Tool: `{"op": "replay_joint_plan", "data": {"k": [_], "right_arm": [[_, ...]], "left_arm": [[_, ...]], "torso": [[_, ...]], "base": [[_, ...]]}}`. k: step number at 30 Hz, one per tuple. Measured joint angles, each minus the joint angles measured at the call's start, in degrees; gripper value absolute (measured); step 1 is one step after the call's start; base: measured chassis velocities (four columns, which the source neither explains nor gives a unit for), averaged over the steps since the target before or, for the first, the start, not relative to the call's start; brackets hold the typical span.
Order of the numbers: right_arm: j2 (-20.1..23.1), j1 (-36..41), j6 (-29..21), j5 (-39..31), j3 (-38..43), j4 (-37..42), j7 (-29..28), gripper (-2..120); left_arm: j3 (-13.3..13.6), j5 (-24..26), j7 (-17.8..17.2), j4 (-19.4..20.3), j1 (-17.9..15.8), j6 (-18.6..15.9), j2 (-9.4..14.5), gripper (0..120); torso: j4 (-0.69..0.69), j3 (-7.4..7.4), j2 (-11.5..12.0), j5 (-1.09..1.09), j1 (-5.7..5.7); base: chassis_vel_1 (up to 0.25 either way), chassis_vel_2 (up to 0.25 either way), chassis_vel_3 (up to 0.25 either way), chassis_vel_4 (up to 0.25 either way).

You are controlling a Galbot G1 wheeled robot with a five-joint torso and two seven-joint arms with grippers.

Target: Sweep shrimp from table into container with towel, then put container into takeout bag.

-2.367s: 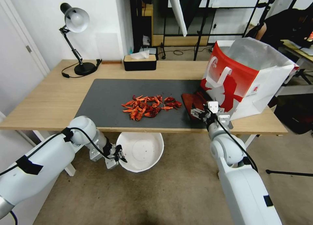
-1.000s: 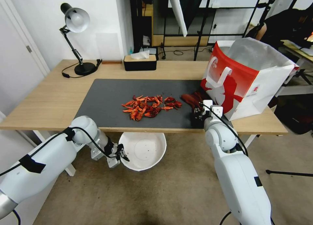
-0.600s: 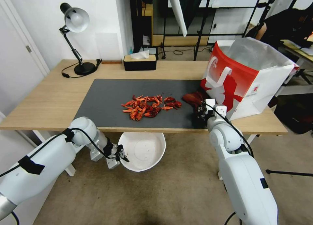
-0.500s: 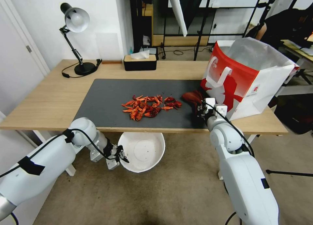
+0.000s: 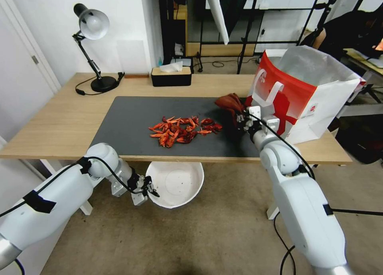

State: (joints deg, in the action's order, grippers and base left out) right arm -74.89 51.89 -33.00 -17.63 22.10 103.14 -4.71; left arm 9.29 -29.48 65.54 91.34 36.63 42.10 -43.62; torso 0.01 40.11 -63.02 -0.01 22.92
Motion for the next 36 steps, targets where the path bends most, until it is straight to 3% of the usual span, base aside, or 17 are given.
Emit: {"op": "replay_joint_plan", "data": {"k": [7, 13, 19, 29, 36], "right_arm": [[3.3, -7.8, 3.9, 1.7, -5.1, -7.2, 7.1, 5], [3.2, -12.5, 0.2, 5.0, -9.1, -11.6, 6.7, 5], [3.6, -13.2, -1.7, 4.8, -9.7, -12.5, 7.4, 5], [4.9, -12.2, -2.2, 4.7, -11.3, -12.2, 10.4, 5], [5.4, -10.5, -2.3, 4.7, -11.9, -10.4, 11.3, 5]], "left_arm": [[0.1, -0.4, -0.8, -0.8, 0.0, 0.2, -0.9, 0], [0.8, -1.0, -1.6, -1.6, -0.2, 0.2, -2.2, 0], [1.8, -1.6, -1.6, -1.9, -1.2, 0.3, -3.7, 0], [6.7, 0.5, 0.5, -2.1, -4.5, -0.2, -5.0, 0], [7.5, 0.8, 0.7, -2.7, -5.9, -0.4, -5.5, 0]], "torso": [[0.00, 0.00, 0.0, 0.00, 0.00], [-0.02, 0.00, 0.0, 0.00, 0.00], [0.01, 0.00, 0.0, 0.01, 0.01], [-0.01, 0.00, 0.0, 0.01, -0.01], [0.00, 0.00, 0.0, 0.00, 0.00]], "base": [[0.000, 0.000, 0.000, 0.000], [0.000, 0.000, 0.000, 0.000], [0.000, 0.000, 0.000, 0.000], [0.000, 0.000, 0.000, 0.000], [0.000, 0.000, 0.000, 0.000]]}}
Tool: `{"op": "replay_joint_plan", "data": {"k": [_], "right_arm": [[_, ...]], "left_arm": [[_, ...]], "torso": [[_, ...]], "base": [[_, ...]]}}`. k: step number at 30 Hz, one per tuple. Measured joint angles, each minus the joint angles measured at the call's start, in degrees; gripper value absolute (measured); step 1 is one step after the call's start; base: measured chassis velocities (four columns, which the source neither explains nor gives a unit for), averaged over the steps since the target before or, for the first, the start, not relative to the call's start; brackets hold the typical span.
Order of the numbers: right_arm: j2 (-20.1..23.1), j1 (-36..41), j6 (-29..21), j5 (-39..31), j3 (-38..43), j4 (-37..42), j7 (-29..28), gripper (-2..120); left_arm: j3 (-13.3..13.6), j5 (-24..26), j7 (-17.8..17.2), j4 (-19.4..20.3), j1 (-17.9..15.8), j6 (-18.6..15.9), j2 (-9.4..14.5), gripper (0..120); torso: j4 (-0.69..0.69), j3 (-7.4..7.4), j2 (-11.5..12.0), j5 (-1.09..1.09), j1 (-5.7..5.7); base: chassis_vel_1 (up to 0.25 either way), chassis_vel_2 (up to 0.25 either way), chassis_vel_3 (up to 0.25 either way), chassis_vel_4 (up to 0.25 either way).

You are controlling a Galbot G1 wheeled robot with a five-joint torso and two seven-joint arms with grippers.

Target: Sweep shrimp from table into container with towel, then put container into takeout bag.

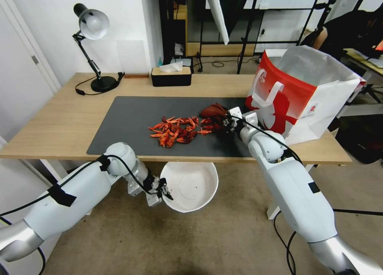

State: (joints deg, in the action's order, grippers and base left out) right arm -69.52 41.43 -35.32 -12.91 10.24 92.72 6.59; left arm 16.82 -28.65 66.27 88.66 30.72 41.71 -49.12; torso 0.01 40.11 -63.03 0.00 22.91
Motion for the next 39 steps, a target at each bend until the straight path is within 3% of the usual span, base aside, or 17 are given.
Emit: {"op": "replay_joint_plan", "data": {"k": [39], "right_arm": [[0.5, 11.5, -1.1, 1.4, -2.3, 14.4, 1.3, 5]], "left_arm": [[0.1, 1.5, 0.7, -1.9, -1.4, 0.0, 0.0, 0]], "torso": [[-0.01, 0.00, 0.0, 0.00, 0.00]], "base": [[0.000, 0.000, 0.000, 0.000]]}}
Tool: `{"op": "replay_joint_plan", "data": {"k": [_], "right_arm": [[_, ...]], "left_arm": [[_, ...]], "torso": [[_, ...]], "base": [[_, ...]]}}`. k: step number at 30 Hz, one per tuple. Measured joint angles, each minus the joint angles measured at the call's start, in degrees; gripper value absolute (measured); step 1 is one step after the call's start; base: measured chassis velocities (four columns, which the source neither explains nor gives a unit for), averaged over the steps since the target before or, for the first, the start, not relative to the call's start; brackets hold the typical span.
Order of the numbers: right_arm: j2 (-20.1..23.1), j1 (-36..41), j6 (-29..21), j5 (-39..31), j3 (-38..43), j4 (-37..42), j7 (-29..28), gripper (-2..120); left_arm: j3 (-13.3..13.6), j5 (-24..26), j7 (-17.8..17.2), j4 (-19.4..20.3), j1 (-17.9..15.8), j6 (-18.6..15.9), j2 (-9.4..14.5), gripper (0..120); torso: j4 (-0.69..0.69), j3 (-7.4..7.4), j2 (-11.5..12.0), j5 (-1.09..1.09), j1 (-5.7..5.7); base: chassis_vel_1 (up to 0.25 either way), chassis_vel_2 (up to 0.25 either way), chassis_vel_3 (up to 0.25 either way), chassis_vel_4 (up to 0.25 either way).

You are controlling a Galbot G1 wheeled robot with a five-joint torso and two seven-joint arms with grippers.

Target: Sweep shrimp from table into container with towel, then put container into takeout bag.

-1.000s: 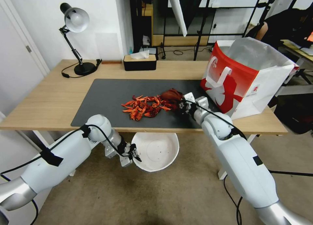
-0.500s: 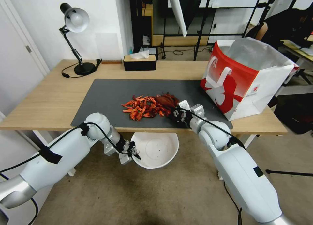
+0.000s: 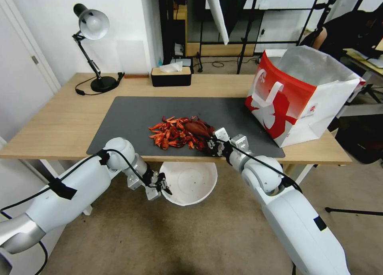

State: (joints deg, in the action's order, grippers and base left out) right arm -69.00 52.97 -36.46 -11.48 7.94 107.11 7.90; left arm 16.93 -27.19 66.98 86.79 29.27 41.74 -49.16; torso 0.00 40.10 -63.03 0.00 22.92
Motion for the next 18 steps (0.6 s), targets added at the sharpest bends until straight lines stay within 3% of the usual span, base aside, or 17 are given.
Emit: {"op": "replay_joint_plan", "data": {"k": [18], "right_arm": [[0.7, 6.8, 1.5, 2.5, 1.7, 7.1, 1.0, 5]], "left_arm": [[1.5, 0.8, 3.7, 0.8, -1.9, -1.5, 0.9, 0]], "torso": [[0.00, 0.00, 0.0, 0.00, 0.00]], "base": [[0.000, 0.000, 0.000, 0.000]]}}
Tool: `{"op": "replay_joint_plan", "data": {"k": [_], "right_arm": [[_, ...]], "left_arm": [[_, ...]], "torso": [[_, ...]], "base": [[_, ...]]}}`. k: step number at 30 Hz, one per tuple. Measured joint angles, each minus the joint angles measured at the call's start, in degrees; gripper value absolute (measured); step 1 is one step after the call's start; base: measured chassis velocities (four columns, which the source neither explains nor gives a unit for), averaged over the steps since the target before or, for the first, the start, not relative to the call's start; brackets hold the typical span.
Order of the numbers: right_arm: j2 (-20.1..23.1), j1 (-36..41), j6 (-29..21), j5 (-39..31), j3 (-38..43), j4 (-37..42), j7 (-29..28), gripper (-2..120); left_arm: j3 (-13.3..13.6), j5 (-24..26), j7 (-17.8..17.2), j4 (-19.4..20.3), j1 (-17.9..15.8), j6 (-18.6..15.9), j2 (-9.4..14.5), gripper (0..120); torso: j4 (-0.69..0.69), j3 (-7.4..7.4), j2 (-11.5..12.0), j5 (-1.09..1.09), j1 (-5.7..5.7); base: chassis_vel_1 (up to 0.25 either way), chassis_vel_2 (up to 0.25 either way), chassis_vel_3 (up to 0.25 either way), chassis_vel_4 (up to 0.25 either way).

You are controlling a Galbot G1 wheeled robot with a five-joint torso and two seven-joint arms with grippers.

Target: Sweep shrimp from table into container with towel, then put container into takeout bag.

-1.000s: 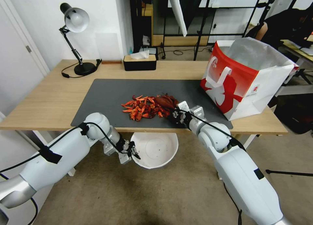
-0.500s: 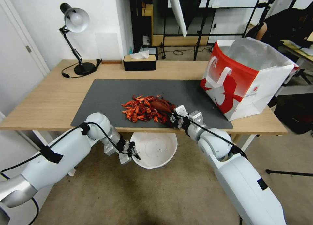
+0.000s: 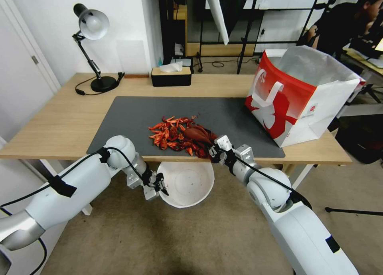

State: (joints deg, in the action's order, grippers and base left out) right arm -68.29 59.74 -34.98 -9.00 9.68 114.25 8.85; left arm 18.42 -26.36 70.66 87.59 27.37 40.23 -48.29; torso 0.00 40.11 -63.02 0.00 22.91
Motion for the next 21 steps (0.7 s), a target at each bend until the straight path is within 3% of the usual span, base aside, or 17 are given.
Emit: {"op": "replay_joint_plan", "data": {"k": [21], "right_arm": [[-1.2, 2.0, -1.1, 0.4, -2.3, 1.1, 0.2, 5]], "left_arm": [[-0.2, 0.8, -0.1, 0.0, -0.6, -0.1, 0.9, 0]], "torso": [[0.00, 0.00, 0.0, 0.00, 0.01]], "base": [[0.000, 0.000, 0.000, 0.000]]}}
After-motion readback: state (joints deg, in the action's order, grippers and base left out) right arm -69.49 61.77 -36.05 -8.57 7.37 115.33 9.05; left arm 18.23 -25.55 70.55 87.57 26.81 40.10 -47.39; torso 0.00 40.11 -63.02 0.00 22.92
